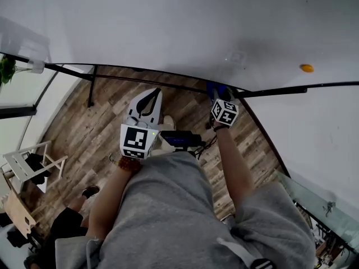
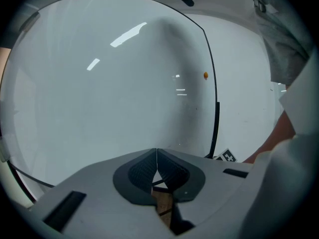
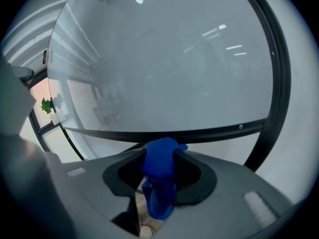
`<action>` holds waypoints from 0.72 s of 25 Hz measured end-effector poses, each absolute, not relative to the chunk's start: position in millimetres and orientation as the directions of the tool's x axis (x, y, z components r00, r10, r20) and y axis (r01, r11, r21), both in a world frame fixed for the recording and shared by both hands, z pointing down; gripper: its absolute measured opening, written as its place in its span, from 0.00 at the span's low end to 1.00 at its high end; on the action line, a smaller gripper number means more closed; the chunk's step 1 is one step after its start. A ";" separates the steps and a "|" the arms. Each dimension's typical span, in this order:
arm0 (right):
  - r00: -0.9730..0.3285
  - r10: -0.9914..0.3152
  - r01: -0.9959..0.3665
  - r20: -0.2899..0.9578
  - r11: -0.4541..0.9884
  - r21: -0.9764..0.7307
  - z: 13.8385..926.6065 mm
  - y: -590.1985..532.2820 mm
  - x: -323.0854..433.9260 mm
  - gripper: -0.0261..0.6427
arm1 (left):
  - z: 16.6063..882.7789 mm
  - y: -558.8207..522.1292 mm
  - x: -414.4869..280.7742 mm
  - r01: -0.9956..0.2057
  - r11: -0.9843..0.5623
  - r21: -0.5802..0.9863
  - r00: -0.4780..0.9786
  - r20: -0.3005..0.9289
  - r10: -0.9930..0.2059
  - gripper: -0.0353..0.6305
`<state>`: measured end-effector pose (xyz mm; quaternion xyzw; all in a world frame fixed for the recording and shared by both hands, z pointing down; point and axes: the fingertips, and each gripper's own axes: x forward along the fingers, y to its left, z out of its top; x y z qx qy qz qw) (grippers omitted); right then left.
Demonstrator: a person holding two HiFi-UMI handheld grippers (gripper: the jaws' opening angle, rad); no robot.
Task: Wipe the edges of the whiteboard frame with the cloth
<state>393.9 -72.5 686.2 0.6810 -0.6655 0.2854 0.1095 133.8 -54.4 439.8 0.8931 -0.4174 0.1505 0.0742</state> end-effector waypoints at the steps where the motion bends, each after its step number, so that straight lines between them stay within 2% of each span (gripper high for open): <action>1: -0.057 -0.847 -0.972 0.529 -0.074 -0.224 684.9 -73.8 393.2 0.28 | 437.2 -58.5 136.0 -0.768 -0.641 -0.004 0.604 0.327 -0.726 0.07; 12: -0.120 -0.854 -0.983 0.505 0.032 -0.179 683.2 -76.0 378.8 0.28 | 450.7 -92.2 162.8 -0.739 -0.674 0.002 0.636 0.334 -0.696 0.07; 18: -0.129 -0.853 -0.983 0.506 0.041 -0.181 684.7 -71.1 379.6 0.28 | 460.5 -90.5 181.4 -0.707 -0.707 0.010 0.666 0.346 -0.661 0.07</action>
